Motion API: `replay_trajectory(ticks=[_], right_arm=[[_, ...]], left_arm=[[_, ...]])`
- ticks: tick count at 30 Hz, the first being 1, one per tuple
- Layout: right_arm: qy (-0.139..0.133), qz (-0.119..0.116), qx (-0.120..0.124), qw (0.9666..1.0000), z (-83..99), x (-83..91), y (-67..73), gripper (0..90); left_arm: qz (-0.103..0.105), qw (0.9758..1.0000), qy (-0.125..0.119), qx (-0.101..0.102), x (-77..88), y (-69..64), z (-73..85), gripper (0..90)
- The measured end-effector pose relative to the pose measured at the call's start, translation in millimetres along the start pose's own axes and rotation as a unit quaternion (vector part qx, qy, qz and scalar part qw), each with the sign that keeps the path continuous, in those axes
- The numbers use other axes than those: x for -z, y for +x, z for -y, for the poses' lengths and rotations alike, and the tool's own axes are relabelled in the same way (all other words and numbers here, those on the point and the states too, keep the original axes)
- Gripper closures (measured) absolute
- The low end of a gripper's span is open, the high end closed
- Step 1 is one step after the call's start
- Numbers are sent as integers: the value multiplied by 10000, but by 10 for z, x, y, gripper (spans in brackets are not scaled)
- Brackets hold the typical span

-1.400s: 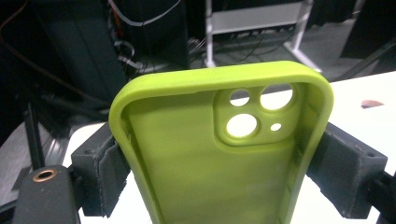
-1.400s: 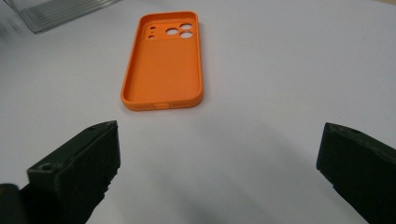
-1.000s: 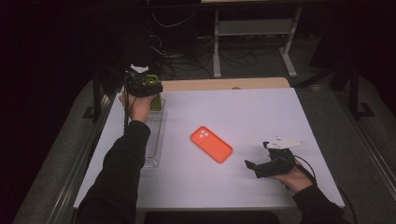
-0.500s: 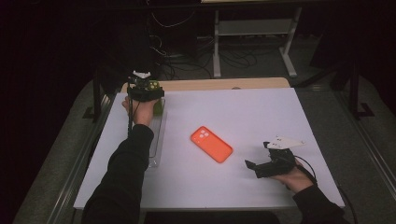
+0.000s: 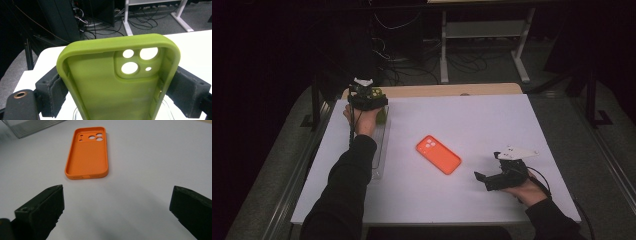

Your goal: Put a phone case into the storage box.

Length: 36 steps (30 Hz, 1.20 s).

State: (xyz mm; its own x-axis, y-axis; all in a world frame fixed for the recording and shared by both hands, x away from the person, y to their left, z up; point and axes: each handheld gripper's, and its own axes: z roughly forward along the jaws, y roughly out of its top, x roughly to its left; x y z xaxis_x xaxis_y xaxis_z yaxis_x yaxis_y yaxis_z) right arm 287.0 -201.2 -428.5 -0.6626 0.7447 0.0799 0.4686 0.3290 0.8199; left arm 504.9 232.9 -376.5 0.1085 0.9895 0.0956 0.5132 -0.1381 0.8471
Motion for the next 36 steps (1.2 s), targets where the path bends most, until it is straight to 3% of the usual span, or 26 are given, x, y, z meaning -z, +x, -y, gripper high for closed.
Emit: replay_trajectory(ticks=[5,6,12,15,22,27,29,36], right_arm=[[0,-10,4,10000,-1,-4,0,0],[5,-14,4,10000,-1,-5,-1,0],[6,4,14,10000,0,-4,-2,0],[12,-2,5,10000,-2,-6,6,0],[42,12,10,10000,-2,-13,3,0],[43,19,18,10000,-3,-20,4,0],[41,19,17,10000,-5,-22,2,0],[45,-7,40,10000,-11,-36,4,0]], left_arm=[[82,9999,-60,136,11,14,-19,4],[75,10000,5,53,32,37,-26,0],[308,9995,36,75,143,144,-71,0],[491,9987,136,-78,227,200,-99,0],[1010,9938,336,-314,441,322,-111,0],[1362,9888,303,-527,607,355,-62,0],[1546,9855,332,-619,672,357,-39,0],[2246,9700,306,-881,917,237,27,0]])
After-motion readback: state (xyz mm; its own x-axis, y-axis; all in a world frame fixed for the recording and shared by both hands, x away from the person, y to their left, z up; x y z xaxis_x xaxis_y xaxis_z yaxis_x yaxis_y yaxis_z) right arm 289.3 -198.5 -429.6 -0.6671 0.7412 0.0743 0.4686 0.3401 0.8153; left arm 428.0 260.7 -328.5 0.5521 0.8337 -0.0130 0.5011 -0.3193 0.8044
